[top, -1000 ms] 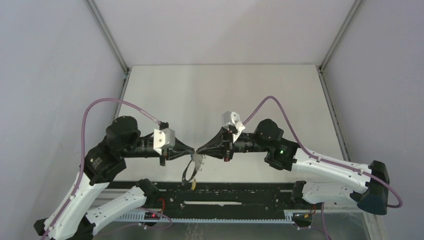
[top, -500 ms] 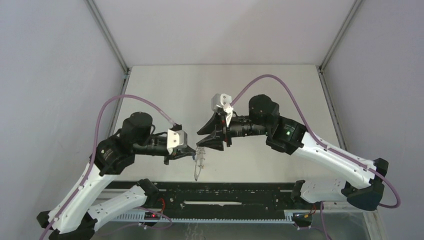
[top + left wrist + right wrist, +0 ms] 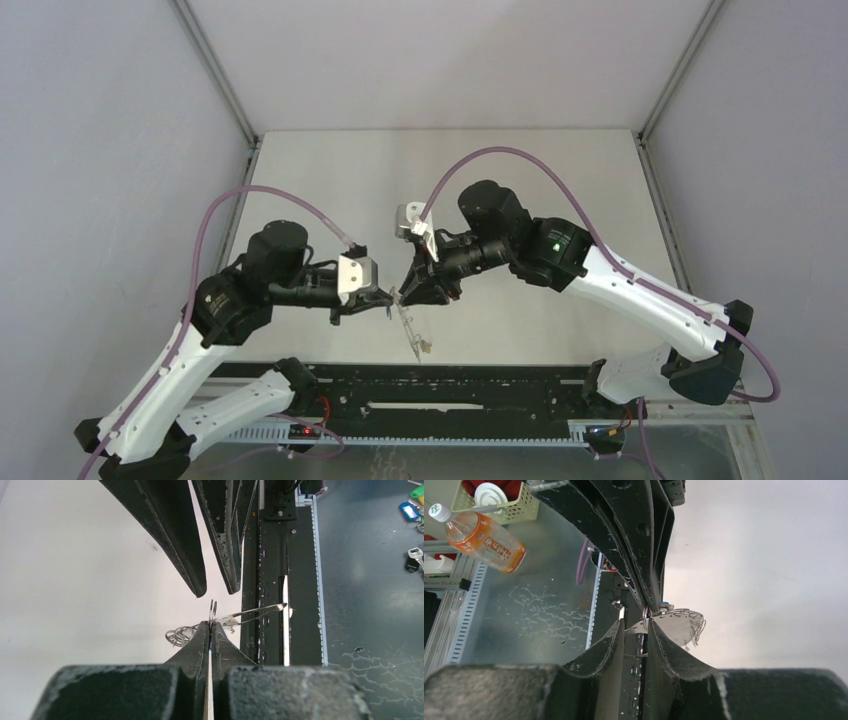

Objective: Put the keys on the keyring
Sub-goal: Adjust the key on the keyring.

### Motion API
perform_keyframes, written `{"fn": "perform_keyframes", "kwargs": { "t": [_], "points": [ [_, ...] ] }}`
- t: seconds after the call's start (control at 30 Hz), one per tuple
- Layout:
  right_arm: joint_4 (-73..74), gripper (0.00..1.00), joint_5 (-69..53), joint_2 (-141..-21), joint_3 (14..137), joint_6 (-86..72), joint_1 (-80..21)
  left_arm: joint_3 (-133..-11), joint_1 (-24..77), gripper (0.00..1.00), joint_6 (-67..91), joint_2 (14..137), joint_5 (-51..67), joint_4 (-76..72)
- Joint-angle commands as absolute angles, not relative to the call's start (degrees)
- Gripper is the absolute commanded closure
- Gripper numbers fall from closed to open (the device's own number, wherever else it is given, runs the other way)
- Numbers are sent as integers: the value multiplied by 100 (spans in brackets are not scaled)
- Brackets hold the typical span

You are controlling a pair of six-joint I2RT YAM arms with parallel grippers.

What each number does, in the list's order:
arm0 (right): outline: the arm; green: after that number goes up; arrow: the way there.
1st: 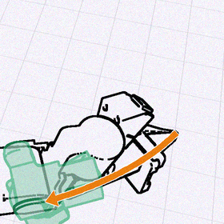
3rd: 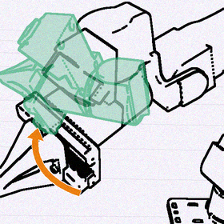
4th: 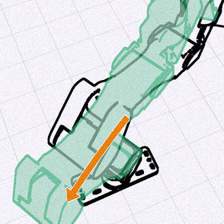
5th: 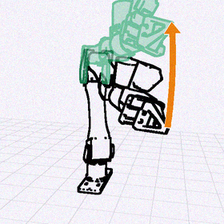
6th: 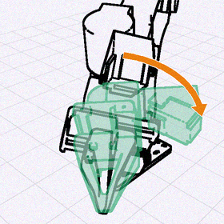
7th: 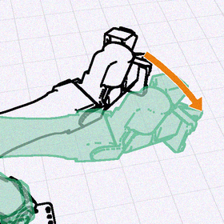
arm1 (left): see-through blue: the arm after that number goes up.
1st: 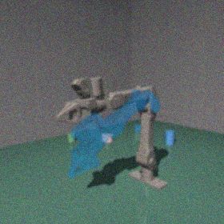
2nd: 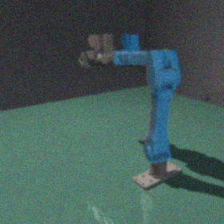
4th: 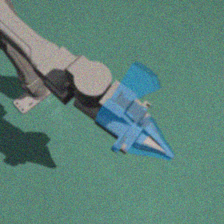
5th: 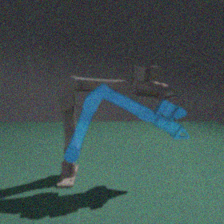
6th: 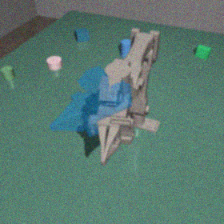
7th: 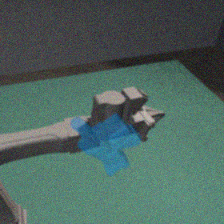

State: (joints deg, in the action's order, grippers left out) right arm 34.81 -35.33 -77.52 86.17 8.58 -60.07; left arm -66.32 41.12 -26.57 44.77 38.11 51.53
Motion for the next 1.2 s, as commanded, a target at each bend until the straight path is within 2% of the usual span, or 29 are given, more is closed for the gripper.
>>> {"fn": "perform_keyframes", "kwargs": {
  "t": [0.0, 0.37, 0.63, 0.9, 0.93, 1.0, 1.07, 1.1, 1.17],
  "points": [
    [3673, 69, -3680, -7867, 8886, 925, -6011, -6849, 4130, 100, -2690, 4377, 3853, 4800],
    [3196, 78, -3687, -7991, 8788, 802, -6039, -6783, 4126, 100, -2602, 4307, 3926, 4711],
    [3151, 96, -3771, -8086, 8723, 778, -6038, -6803, 4135, 100, -2586, 4346, 3990, 4694],
    [3415, 91, -3584, -8212, 8851, 840, -6077, -6864, 4130, 100, -2563, 4359, 4008, 4698],
    [3433, 91, -3574, -8224, 8877, 863, -6088, -6872, 4130, 100, -2558, 4367, 4009, 4694],
    [3452, 100, -3590, -8254, 8932, 874, -6099, -6882, 4131, 100, -2549, 4368, 4008, 4693],
    [3326, 100, -3598, -8224, 8892, 839, -6104, -6882, 4126, 100, -2545, 4349, 4010, 4685],
    [3152, 100, -3523, -8152, 8792, 751, -6094, -6882, 4135, 97, -2548, 4350, 4001, 4678],
    [2693, 100, -3417, -7947, 8490, 490, -6051, -6903, 4129, 73, -2561, 4334, 3906, 4680]
  ]
}}
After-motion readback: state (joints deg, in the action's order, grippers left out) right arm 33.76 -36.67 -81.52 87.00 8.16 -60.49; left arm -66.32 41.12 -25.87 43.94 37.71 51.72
